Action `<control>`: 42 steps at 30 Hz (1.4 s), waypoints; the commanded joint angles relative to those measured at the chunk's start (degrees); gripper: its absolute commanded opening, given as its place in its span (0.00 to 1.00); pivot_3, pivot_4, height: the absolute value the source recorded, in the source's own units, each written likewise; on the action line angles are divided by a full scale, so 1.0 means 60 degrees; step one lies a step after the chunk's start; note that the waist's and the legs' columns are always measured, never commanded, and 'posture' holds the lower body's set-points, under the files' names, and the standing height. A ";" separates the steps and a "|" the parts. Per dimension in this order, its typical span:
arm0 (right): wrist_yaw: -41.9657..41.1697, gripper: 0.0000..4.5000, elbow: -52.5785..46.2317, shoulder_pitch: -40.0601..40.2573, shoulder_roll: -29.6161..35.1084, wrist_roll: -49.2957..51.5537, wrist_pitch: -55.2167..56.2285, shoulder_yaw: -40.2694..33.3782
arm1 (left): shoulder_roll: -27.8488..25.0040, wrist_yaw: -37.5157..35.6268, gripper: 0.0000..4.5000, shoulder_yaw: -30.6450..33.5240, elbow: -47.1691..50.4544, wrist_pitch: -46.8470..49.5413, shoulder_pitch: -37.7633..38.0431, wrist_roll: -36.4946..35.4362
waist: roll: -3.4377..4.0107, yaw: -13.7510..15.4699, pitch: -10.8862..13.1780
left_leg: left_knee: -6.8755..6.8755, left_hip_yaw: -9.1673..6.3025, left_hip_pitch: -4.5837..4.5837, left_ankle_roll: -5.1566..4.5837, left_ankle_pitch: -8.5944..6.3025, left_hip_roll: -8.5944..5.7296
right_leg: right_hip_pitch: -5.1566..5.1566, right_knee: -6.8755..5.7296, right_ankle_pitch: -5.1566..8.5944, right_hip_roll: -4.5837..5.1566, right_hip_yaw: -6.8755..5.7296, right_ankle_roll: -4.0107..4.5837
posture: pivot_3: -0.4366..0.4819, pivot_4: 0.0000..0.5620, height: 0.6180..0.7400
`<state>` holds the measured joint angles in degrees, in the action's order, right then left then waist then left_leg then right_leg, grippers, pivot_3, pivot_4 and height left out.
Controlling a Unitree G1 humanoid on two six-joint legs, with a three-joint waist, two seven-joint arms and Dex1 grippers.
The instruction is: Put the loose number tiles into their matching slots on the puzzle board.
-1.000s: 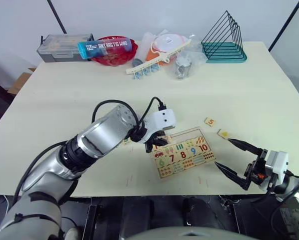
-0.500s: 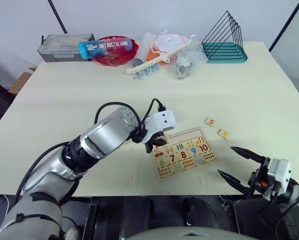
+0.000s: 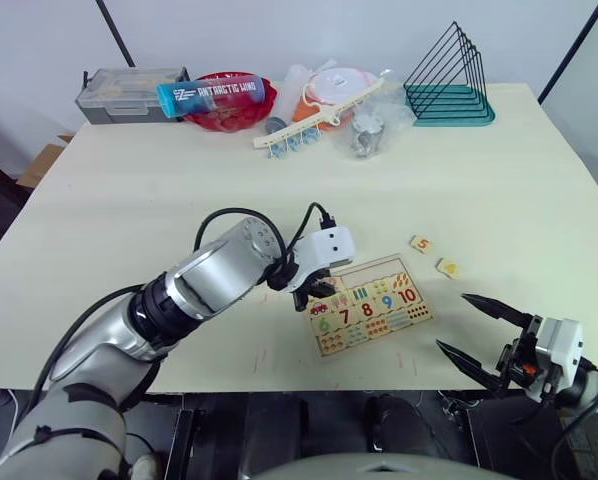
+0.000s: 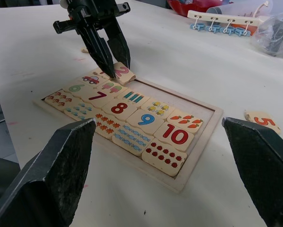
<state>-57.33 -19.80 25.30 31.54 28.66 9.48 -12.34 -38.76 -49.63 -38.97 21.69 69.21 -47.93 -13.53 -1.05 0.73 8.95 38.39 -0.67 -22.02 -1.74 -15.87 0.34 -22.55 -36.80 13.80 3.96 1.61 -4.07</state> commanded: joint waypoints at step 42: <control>-0.0035 1.00 -0.0210 0.0010 0.0132 -0.0061 0.0370 -0.0212 | -0.0283 -0.0777 0.98 0.1587 -0.0915 -0.1010 -0.0570 -0.0717 | 0.0001 -0.0004 -0.0001 | -0.0001 0.0001 0.0003 0.0000 0.0000 0.0000 | 0.0000 0.0000 0.0000 -0.0001 -0.0001 0.0000 | 0.48 0.27 1.00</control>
<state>-57.24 -20.00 25.33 31.90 27.77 10.41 -12.32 -39.92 -53.66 -31.32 17.50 66.13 -49.71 -19.07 -1.04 0.70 8.95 38.39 -0.66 -22.01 -1.74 -15.87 0.34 -22.55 -36.80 13.80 3.95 1.61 -4.07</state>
